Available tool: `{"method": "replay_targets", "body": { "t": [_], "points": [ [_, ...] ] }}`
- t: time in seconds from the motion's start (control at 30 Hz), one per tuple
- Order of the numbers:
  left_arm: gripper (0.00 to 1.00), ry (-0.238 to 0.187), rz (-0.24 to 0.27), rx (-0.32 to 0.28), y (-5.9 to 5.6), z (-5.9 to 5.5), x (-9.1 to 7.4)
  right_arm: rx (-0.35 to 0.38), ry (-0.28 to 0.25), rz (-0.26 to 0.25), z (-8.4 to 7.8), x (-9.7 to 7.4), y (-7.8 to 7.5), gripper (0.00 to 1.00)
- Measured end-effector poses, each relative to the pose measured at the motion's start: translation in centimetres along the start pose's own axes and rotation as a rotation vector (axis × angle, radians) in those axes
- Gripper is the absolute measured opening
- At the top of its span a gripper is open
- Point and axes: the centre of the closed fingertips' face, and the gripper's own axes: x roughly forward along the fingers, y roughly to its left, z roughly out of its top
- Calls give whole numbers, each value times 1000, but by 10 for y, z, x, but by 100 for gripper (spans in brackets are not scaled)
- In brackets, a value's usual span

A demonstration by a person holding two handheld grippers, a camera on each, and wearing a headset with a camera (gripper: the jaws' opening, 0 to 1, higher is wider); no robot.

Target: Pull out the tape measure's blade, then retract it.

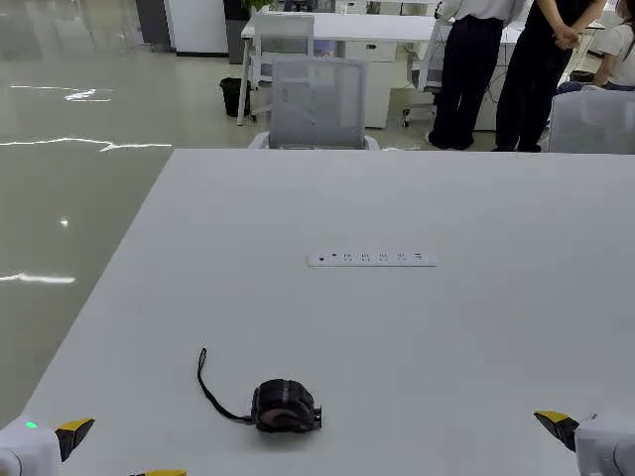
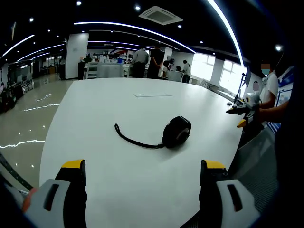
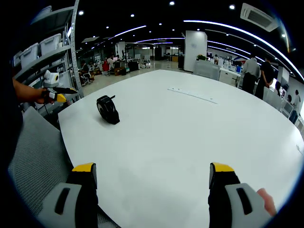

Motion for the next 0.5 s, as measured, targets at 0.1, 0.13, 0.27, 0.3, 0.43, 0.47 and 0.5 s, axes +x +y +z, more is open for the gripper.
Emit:
{"method": "replay_targets", "body": {
  "t": [0.1, 0.13, 0.27, 0.3, 0.43, 0.47, 0.5],
  "points": [
    [99, 0, 1, -2, 1, 0, 0, -1, 1, 1, -1, 0, 1, 100],
    [99, 2, 1, -1, 1, 0, 0, -2, 1, 1, 0, 0, 1, 100],
    [99, -1, -2, 0, 0, 2, 0, 4, 1, -1, -2, 0, -1, 100],
    [99, -1, -2, 1, 0, 2, 0, 5, 0, 0, -2, 0, 0, 100],
    [99, 4, 4, 5, 2, 1, 0, 4, -1, 3, -2, 0, 1, 100],
    [99, 3, 3, 5, 2, 2, 0, 5, -1, 2, -2, -1, 2, 100],
    [99, 3, 3, 6, 2, 2, 0, 6, -2, 1, -2, -1, 1, 100]
  ]
}}
